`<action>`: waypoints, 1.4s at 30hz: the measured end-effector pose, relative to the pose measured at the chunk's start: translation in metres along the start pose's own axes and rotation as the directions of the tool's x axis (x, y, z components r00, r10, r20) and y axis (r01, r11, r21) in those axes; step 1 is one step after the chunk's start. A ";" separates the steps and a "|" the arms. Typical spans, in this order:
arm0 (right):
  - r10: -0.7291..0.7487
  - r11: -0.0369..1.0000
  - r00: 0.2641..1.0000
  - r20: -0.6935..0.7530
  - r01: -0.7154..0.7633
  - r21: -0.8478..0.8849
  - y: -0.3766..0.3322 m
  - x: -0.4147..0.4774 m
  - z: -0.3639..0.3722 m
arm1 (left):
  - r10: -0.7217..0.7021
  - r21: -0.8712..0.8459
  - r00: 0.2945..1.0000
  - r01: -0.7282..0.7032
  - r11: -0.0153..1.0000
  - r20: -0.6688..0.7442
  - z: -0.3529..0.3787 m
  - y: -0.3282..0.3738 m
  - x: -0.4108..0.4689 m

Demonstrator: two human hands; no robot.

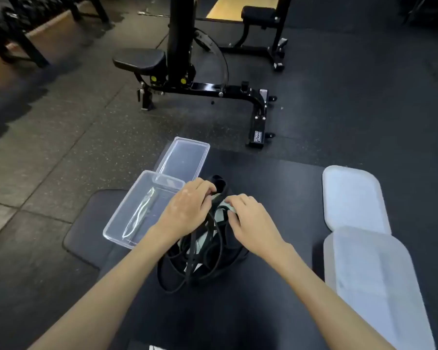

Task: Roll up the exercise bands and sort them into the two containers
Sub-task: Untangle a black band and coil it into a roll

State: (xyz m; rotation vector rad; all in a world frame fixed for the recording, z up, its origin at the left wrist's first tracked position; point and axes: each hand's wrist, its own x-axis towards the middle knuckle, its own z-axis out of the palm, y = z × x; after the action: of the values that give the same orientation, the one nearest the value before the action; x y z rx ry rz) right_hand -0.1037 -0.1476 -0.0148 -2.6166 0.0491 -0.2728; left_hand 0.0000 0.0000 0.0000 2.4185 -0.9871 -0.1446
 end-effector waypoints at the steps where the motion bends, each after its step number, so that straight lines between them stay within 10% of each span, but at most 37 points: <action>1: -0.011 1.000 1.000 -0.017 0.011 -0.008 0.004 0.002 0.014 | 0.015 0.007 1.000 -0.015 1.000 -0.025 0.009 -0.009 0.004; 16: 0.030 0.995 0.991 0.132 -0.018 -0.094 0.045 0.029 0.127 | 0.183 0.089 0.983 -0.182 0.979 -0.005 0.098 -0.102 0.037; 27: 0.174 0.974 0.970 -0.168 -0.144 0.176 0.030 -0.006 0.100 | 0.198 -0.088 0.980 -0.199 0.976 -0.023 0.088 -0.083 0.002; 42: 0.334 0.939 0.937 -0.102 -0.321 0.121 0.008 -0.057 0.124 | -0.169 0.386 0.986 0.153 0.910 0.010 0.080 -0.084 -0.066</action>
State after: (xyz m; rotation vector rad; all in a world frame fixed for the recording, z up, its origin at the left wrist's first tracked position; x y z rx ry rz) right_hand -0.1343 -0.0902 -0.1348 -2.4365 0.4963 -0.3048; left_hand -0.0187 0.0608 -0.1170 2.8700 -0.8997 -0.0641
